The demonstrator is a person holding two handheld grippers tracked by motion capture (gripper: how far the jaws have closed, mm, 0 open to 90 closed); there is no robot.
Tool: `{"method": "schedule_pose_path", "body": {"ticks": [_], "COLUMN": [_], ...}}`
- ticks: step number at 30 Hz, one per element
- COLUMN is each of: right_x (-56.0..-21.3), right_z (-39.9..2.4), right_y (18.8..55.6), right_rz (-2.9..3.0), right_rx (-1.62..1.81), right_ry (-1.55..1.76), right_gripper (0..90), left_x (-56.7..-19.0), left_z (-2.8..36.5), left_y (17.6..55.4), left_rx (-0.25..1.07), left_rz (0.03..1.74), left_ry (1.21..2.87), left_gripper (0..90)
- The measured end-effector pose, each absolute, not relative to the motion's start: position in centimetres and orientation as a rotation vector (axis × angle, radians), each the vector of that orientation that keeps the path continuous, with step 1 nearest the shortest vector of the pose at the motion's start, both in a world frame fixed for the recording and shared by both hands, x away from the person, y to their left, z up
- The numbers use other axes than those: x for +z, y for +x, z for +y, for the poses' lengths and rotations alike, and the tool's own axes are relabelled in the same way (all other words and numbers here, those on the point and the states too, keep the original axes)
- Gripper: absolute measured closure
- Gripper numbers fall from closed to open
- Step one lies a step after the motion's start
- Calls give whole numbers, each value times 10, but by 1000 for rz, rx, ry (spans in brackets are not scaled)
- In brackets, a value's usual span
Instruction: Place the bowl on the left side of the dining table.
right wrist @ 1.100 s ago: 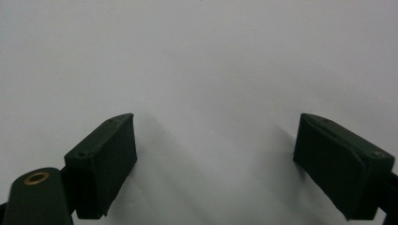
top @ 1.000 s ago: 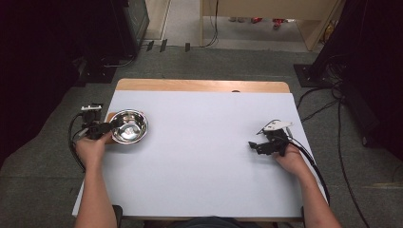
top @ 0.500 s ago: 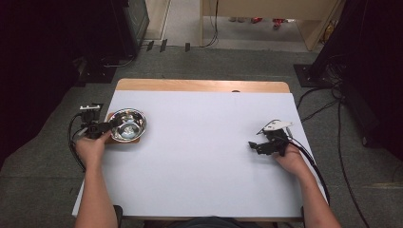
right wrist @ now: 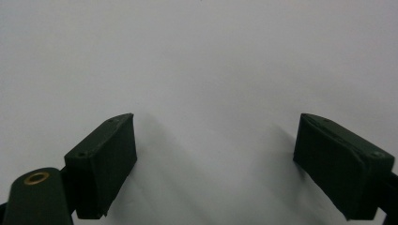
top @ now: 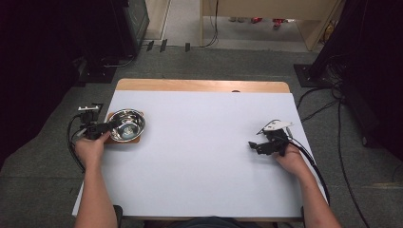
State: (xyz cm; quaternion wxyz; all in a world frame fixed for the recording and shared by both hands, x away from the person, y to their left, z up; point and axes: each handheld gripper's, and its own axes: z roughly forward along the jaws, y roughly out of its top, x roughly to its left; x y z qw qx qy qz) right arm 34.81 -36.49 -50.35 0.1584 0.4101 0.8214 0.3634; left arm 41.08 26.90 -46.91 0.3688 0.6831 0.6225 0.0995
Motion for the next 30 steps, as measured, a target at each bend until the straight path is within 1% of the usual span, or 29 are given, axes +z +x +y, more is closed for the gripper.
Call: {"method": "schedule_pose_path", "body": {"ticks": [8,17,22,27,30], "right_x": [-503,-503,-503,-503,-503], "right_z": [-365,-365,-365,-365,-365], "right_y": [348,348,348,348,348], "right_rz": [2348,2349,2349,2349,2349], "right_rx": [1039,1039,1039,1039,1039], "right_ry": [1173,1173,1173,1173,1173], "right_gripper": [130,130,130,130,130], "left_x": [-471,-474,-474,-473,-472], "left_z": [272,271,272,272,271], "left_y": [411,411,411,410,410], "left_rx": [266,299,298,292,294], "left_rz": [1618,1632,1626,1613,1614], "left_ry": [1738,1757,1757,1750,1750], "left_gripper": [863,841,796,717,692]}}
